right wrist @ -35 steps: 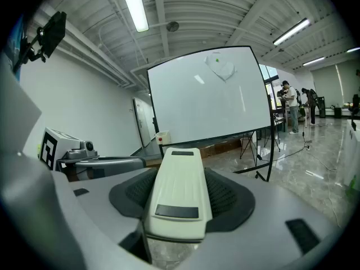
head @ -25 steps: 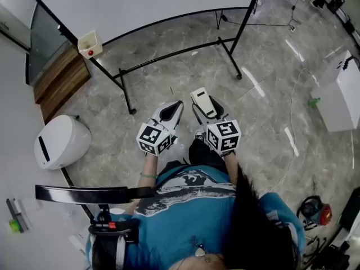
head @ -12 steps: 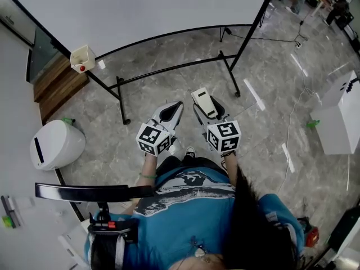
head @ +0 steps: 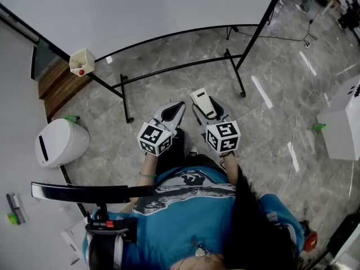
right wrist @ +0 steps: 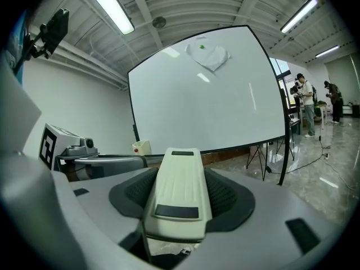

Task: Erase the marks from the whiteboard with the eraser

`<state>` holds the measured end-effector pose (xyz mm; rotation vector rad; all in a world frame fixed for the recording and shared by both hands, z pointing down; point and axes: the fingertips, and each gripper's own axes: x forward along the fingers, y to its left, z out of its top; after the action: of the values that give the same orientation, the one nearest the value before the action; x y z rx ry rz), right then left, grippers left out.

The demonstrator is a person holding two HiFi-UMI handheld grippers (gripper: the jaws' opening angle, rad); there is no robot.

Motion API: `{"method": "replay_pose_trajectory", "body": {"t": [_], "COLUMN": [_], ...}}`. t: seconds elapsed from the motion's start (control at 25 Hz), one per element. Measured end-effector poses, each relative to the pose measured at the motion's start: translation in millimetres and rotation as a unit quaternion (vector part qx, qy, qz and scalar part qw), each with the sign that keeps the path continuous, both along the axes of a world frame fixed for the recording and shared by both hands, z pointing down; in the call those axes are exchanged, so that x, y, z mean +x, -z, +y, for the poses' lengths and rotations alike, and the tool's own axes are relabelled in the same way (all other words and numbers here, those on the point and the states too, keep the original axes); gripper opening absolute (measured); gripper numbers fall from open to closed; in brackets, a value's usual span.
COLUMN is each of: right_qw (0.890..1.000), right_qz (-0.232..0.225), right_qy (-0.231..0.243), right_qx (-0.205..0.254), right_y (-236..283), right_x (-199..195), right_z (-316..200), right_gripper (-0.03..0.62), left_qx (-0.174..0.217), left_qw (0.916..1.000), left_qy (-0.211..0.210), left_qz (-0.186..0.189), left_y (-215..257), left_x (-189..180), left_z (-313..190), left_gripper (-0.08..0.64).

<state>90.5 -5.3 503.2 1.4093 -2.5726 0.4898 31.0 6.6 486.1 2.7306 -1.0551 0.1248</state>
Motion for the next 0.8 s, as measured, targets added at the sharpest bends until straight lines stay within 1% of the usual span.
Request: {"method": "replay_pose_trajectory", "body": {"t": [0.24,0.48,0.64,0.8], "right_qw": [1.000,1.000,0.999,0.999], "right_qz": [-0.002,-0.001,-0.006,-0.014], "right_qy": [-0.015,-0.030,-0.036,-0.018], "right_qx": [-0.003,0.007,0.013,0.029], "right_y": [-4,5,15,29], "right_x": [13,12,1,-25], "right_z": [-38,-102,-149,-196], "right_gripper": [0.264,0.264,0.264,0.264], "left_qx": [0.003,0.014,0.023,0.031], "left_qw": [0.9997,0.9994,0.9988,0.9986], "left_qy": [-0.022,-0.030,-0.039,-0.042], "left_qz": [-0.011,-0.008,-0.016,-0.011], "left_y": [-4,4,14,23], "left_x": [14,6,-3,-22], "left_z": [-38,-103,-149,-200], "left_gripper": [0.002,0.002,0.002,0.002]}}
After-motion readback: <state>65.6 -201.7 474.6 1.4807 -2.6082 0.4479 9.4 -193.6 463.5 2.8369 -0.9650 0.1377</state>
